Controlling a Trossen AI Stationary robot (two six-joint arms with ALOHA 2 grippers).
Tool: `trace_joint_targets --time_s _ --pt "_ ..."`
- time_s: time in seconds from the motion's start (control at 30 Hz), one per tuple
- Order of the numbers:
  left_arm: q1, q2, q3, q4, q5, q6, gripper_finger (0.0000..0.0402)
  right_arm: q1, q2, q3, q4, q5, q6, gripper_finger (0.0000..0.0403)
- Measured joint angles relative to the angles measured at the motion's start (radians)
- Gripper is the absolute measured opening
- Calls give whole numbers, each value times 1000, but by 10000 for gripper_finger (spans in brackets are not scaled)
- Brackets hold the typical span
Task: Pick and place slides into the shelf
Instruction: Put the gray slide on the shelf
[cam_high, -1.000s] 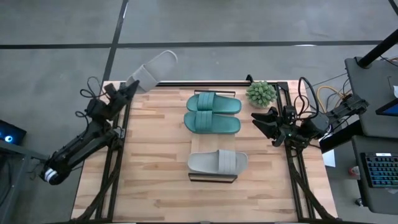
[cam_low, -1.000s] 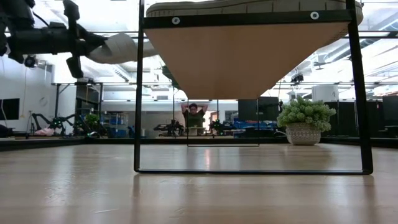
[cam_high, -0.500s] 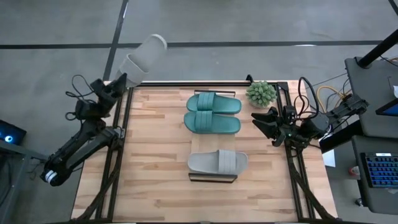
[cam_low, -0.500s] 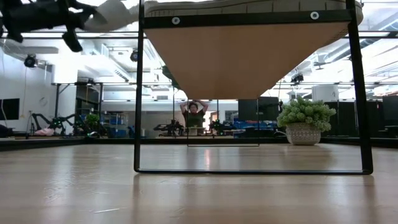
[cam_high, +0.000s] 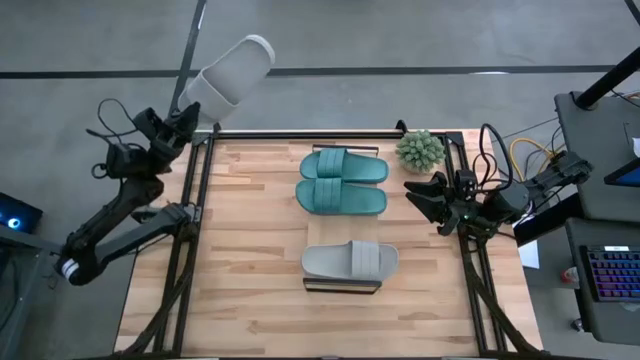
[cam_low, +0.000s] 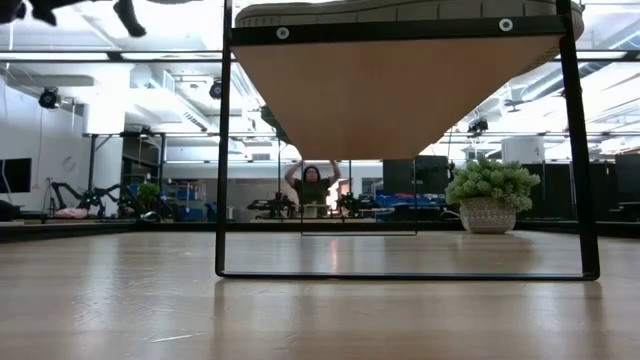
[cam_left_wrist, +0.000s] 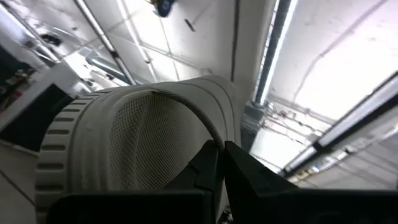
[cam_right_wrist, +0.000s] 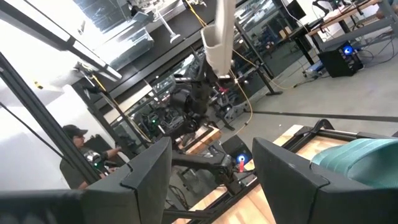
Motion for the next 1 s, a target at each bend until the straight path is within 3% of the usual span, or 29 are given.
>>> trace_joint_targets --time_s 0.5,1.0 --pt "-87 218 197 -15 262 80 0 0 0 0 2 0 0 215" --pt "-231 366 207 8 253 83 0 -41 0 0 15 58 -45 215"
